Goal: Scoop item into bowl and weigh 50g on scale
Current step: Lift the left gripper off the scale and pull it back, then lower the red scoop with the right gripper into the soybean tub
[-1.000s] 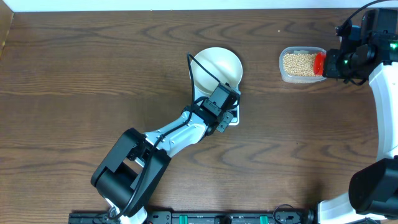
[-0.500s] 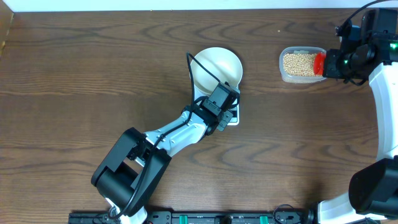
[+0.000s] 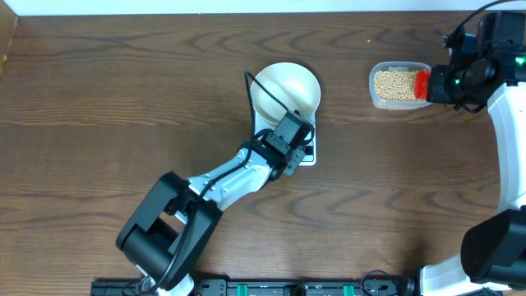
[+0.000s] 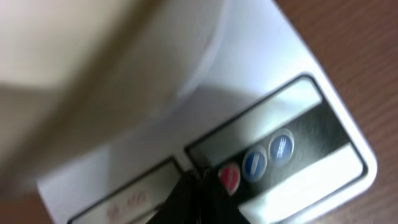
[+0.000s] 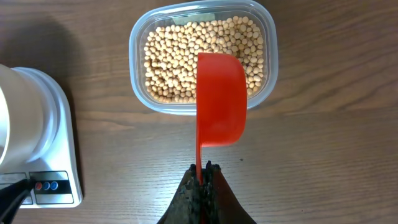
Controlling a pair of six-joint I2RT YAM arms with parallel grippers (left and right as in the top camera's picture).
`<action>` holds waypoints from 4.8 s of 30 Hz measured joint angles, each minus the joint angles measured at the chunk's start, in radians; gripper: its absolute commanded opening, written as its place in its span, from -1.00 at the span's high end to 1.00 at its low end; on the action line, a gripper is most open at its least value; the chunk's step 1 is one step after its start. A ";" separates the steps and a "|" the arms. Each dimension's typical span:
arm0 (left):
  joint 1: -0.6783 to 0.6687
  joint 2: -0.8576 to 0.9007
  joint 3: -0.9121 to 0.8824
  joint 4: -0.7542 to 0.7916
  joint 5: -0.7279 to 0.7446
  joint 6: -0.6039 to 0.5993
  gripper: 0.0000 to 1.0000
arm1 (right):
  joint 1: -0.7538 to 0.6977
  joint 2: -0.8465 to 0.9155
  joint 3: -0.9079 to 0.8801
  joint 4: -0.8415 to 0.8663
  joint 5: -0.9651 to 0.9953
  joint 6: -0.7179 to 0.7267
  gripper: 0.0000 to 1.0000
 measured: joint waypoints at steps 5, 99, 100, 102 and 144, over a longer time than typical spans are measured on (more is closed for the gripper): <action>0.001 -0.092 -0.014 -0.046 0.027 0.000 0.85 | 0.000 0.000 0.000 0.000 0.000 0.000 0.97; 0.111 -0.513 -0.014 -0.404 0.094 -0.051 -0.83 | 0.000 0.000 0.000 0.062 -0.076 -0.004 0.97; 0.111 -0.513 -0.014 -0.404 0.094 -0.051 -0.83 | 0.000 0.000 0.000 0.062 -0.076 -0.004 0.97; 0.111 -0.513 -0.014 -0.404 0.094 -0.051 -0.83 | 0.000 0.000 0.000 0.062 -0.076 -0.004 0.97; 0.111 -0.513 -0.014 -0.404 0.095 -0.051 -0.83 | 0.016 0.274 0.359 -0.164 0.126 -0.076 0.97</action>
